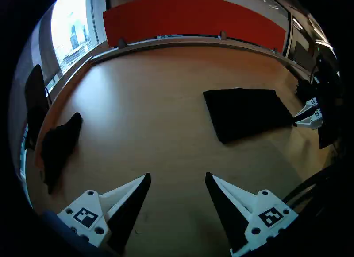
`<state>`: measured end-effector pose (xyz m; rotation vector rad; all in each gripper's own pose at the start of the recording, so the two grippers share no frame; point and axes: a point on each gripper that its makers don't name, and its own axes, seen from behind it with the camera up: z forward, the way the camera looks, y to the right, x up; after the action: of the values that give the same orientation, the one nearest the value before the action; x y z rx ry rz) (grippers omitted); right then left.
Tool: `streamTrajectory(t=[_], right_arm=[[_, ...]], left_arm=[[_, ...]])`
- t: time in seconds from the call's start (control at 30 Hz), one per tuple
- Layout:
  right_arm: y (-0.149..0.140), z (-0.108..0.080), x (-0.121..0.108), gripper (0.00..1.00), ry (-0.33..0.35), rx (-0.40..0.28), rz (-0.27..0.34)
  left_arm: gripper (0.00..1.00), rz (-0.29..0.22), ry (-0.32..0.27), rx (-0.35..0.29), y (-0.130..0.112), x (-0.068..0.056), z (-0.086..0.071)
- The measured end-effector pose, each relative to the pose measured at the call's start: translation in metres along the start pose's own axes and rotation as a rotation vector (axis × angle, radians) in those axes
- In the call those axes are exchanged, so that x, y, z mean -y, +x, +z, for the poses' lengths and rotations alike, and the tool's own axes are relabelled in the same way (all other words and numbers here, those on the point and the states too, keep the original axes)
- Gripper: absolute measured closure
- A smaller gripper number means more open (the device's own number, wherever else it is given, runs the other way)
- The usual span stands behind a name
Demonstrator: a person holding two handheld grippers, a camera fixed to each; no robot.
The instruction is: Fold towel
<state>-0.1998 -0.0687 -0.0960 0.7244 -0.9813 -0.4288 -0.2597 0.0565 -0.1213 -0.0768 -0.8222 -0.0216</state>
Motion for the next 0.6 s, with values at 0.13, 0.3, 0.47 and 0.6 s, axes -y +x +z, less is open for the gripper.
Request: streamTrajectory(t=[0.13, 0.3, 0.47, 0.6], right_arm=[[0.003, 0.001, -0.001, 0.9, -0.012, -0.005, -0.008], [0.008, 0.0, -0.002, 0.93, -0.021, -0.015, -0.014], [0.018, -0.007, -0.002, 0.93, -0.033, -0.038, -0.019], [0.03, -0.015, -0.002, 0.93, -0.041, -0.063, -0.021]], left_arm=[[0.09, -0.003, -0.001, 0.002, -0.002, 0.0, -0.001], [0.09, -0.005, 0.0, 0.004, -0.003, 0.002, -0.001], [0.09, -0.006, -0.001, -0.001, -0.002, 0.004, -0.001], [0.09, -0.007, -0.001, -0.003, -0.001, 0.007, -0.002]])
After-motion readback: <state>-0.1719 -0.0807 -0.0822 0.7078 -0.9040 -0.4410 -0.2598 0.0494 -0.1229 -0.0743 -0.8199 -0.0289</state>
